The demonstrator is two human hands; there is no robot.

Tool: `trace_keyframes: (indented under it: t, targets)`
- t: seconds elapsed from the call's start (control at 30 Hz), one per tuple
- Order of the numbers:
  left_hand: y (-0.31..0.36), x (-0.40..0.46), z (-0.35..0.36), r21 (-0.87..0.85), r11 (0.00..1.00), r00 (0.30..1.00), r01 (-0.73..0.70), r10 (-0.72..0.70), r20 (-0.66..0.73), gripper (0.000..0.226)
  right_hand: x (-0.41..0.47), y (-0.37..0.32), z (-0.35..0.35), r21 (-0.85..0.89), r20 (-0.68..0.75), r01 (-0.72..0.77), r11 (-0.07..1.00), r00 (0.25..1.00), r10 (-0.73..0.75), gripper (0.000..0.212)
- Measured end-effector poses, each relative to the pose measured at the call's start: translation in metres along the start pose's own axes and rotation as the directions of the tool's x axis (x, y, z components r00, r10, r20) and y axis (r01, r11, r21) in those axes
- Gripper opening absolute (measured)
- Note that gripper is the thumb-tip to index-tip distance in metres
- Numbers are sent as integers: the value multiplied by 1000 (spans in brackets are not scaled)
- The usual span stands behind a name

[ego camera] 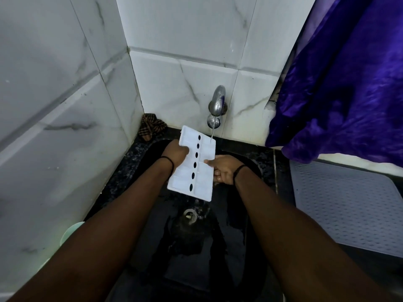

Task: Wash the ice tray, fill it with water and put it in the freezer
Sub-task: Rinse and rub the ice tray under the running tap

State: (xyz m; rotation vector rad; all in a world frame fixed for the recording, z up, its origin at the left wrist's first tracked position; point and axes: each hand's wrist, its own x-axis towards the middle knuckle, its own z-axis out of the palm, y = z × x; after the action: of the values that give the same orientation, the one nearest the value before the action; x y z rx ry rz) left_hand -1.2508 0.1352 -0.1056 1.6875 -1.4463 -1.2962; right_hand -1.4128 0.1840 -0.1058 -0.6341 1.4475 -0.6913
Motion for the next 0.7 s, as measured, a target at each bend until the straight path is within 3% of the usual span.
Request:
trace_keyframes:
  t: [0.13, 0.33, 0.4, 0.5, 0.7]
  targets:
    - [-5, -3, -3, -141, 988, 993, 54, -39, 110, 28, 5, -1, -3, -47, -30, 35, 998, 999, -36, 36]
    - [-11, -1, -15, -236, 970, 994, 56, -33, 100, 22, 8, -7, 19, -296, -236, 178, 938, 939, -252, 13]
    - [-12, -1, -22, -240, 969, 995, 53, -30, 99, 23, 8, -10, 21, -223, -182, 147, 964, 965, -190, 8]
    - [-14, -3, -25, -253, 967, 994, 34, -7, 106, 24, 3, -15, 18, -112, -39, 61, 992, 997, -66, 21]
    - [-17, -8, -14, -371, 928, 993, 29, 16, 117, 26, -6, -14, 18, 142, 52, 23, 990, 998, -31, 31]
